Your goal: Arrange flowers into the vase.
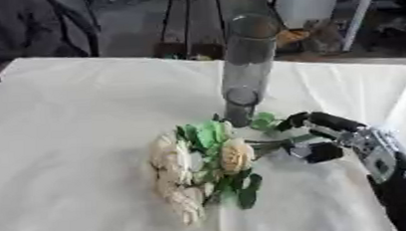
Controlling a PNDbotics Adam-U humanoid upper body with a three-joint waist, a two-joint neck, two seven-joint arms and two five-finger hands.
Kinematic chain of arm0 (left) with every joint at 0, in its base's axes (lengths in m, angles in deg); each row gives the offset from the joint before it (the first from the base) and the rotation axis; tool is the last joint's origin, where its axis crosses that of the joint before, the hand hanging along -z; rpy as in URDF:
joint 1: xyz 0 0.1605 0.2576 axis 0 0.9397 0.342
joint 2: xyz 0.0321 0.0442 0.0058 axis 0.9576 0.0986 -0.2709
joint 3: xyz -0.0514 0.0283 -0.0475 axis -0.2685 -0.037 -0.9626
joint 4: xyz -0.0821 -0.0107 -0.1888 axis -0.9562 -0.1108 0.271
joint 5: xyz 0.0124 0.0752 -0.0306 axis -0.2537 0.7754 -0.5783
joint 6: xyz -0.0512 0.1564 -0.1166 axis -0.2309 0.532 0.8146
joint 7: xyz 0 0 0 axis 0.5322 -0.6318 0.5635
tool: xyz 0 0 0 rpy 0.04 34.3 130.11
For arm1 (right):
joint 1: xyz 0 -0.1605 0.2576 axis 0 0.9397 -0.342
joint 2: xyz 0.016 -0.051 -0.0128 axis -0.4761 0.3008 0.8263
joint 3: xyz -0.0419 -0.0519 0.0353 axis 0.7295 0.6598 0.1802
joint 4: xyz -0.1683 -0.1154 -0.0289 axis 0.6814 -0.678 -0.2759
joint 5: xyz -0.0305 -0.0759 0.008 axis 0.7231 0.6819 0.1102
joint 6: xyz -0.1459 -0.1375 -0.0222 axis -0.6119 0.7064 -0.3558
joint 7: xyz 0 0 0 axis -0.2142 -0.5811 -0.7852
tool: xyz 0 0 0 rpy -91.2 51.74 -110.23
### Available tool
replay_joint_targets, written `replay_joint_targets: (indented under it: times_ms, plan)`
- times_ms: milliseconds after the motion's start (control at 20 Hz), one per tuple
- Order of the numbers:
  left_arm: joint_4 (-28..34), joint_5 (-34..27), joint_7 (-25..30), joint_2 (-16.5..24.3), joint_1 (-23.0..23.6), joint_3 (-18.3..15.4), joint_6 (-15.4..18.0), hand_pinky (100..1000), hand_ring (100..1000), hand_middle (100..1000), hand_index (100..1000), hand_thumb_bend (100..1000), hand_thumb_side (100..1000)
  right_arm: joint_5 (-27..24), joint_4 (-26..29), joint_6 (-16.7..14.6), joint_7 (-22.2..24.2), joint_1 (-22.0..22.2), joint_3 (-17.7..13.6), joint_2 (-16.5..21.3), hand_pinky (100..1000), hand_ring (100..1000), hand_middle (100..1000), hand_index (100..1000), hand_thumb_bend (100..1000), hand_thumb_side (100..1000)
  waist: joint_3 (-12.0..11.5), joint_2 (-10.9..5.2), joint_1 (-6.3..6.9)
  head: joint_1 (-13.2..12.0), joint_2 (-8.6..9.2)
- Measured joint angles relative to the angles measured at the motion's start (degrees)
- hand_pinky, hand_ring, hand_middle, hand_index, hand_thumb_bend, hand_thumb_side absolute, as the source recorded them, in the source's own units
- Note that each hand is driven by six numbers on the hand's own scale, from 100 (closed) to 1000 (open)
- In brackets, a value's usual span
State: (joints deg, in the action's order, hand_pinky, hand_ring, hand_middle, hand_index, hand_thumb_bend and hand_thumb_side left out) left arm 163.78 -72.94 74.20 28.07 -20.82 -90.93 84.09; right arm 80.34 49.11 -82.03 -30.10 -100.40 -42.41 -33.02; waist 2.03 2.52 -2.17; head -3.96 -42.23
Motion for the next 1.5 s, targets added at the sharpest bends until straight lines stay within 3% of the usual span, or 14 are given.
replay_joint_targets:
  times_ms: [1500]
  plan:
    - [0.0,0.0,0.08,0.0,0.0,0.01,-0.08,804,797,762,748,474,759,0.27,0.63,1.15,1.15,0.04,1.39,-1.45,823,810,718,858,193,527,-0.07,0.0,0.01,0.0,0.0]
